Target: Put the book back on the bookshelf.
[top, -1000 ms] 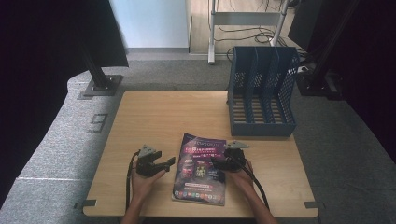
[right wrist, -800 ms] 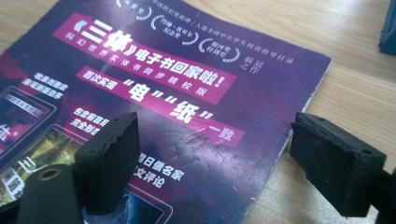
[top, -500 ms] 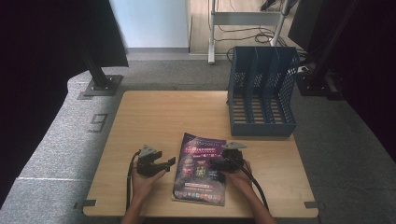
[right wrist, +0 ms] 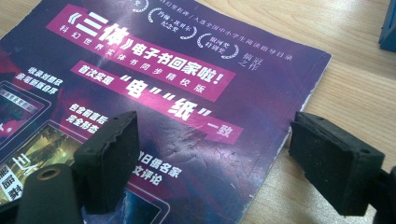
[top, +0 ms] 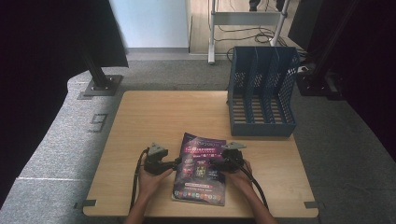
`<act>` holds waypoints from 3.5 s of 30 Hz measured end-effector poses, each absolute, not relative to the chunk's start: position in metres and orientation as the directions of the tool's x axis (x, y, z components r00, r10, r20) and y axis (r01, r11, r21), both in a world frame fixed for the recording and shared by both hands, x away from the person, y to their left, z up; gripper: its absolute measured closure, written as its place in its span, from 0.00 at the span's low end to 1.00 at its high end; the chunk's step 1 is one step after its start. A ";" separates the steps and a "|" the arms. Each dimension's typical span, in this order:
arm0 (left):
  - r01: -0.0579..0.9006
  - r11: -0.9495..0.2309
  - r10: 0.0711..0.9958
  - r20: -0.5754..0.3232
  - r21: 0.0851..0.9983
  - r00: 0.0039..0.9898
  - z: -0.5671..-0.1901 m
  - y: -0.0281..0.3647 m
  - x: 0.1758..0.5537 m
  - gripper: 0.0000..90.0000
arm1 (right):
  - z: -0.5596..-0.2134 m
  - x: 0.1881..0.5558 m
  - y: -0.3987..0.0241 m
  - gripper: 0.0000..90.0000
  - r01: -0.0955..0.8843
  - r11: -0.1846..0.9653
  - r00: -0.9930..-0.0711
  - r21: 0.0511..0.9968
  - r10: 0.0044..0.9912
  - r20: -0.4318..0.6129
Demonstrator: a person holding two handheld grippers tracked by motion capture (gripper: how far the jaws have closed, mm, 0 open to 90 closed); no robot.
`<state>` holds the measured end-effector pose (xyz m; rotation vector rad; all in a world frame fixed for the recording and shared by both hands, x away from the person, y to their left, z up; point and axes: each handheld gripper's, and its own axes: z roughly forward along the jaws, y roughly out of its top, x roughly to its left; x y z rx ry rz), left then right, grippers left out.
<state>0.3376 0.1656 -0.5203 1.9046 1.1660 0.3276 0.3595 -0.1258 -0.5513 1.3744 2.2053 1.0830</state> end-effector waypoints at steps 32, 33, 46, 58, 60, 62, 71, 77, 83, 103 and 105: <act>0.668 -0.244 0.830 -0.205 0.703 0.519 -0.545 0.122 0.376 0.24 | -0.553 0.357 -0.126 0.18 0.608 0.239 -0.480 0.757 0.870 0.111; 0.668 -0.244 0.830 -0.205 0.703 0.519 -0.545 0.122 0.376 0.24 | -0.553 0.357 -0.126 0.18 0.607 0.239 -0.481 0.758 0.870 0.111; 0.665 -0.206 0.832 -0.229 0.717 0.505 -0.537 0.123 0.373 0.27 | -0.553 0.357 -0.126 0.18 0.606 0.240 -0.482 0.758 0.869 0.110; 0.647 -0.216 0.785 -0.264 0.731 0.561 -0.531 0.118 0.371 0.35 | -0.554 0.357 -0.126 0.18 0.604 0.240 -0.483 0.760 0.869 0.109; 0.649 -0.221 0.789 -0.259 0.728 0.558 -0.531 0.117 0.372 0.37 | -0.554 0.357 -0.126 0.18 0.604 0.241 -0.484 0.760 0.868 0.109; 0.645 -0.242 0.793 -0.235 0.724 0.562 -0.530 0.112 0.376 0.38 | -0.554 0.357 -0.126 0.18 0.603 0.240 -0.484 0.760 0.868 0.109; 0.631 -0.262 0.797 -0.205 0.731 0.569 -0.532 0.107 0.380 0.45 | -0.554 0.357 -0.126 0.18 0.604 0.240 -0.483 0.760 0.868 0.110; 0.629 -0.265 0.797 -0.202 0.731 0.570 -0.534 0.106 0.382 0.50 | -0.554 0.357 -0.126 0.18 0.604 0.240 -0.483 0.760 0.868 0.110; 0.628 -0.267 0.799 -0.197 0.731 0.568 -0.535 0.106 0.384 0.49 | -0.554 0.357 -0.126 0.18 0.605 0.241 -0.483 0.759 0.869 0.110; 0.618 -0.317 0.797 -0.151 0.720 0.585 -0.537 0.099 0.384 0.63 | -0.554 0.357 -0.126 0.18 0.604 0.240 -0.483 0.760 0.869 0.110; 0.620 -0.321 0.797 -0.149 0.716 0.585 -0.537 0.099 0.385 0.63 | -0.554 0.357 -0.126 0.18 0.604 0.240 -0.484 0.760 0.868 0.110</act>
